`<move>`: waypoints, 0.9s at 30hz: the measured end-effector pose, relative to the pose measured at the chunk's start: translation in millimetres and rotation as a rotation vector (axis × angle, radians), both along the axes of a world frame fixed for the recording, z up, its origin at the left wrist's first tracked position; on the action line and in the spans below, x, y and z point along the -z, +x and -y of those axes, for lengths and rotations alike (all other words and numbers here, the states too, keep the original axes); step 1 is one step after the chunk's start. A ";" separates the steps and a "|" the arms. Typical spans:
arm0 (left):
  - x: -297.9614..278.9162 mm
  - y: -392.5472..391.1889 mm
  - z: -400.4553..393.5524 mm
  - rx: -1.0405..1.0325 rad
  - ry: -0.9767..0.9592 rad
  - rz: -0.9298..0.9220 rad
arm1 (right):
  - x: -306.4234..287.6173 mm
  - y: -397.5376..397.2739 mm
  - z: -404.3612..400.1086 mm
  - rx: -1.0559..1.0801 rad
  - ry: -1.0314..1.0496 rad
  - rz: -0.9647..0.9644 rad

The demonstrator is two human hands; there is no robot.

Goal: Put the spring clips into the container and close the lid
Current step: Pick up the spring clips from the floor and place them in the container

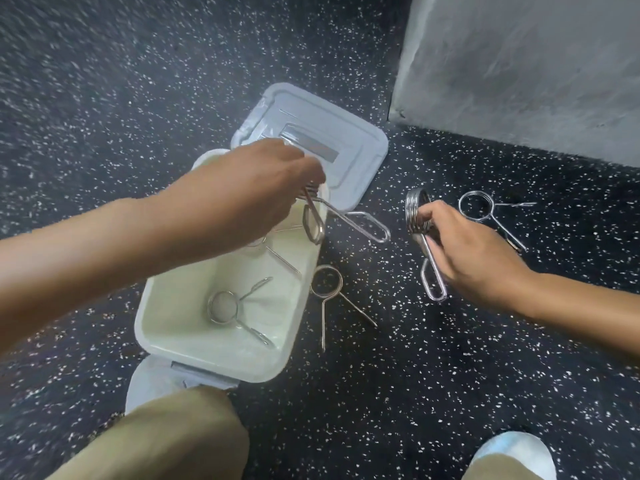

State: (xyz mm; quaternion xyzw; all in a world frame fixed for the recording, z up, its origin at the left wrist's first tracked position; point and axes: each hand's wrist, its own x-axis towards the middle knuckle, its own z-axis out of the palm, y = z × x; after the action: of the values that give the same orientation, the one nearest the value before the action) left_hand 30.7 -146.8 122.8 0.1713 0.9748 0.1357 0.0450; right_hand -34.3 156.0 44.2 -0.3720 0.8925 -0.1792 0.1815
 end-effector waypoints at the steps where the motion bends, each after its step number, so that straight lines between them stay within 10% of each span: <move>1: -2.1 3.7 8.7 0.039 -0.017 -0.008 | -1.7 0.4 3.0 0.007 -0.008 0.009; 18: 97.2 77.6 48.8 0.216 -0.373 0.582 | -12.1 6.8 55.2 0.005 -0.050 0.088; 27: 125.0 81.1 37.8 0.283 -0.643 0.580 | -22.1 5.2 80.2 -0.006 -0.140 0.076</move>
State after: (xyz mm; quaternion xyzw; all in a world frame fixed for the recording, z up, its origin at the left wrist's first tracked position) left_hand 111.7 -184.6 -2.2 0.2350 0.8815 -0.1390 0.3852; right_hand -29.2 75.7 66.3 -0.3793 0.8692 -0.2546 0.1891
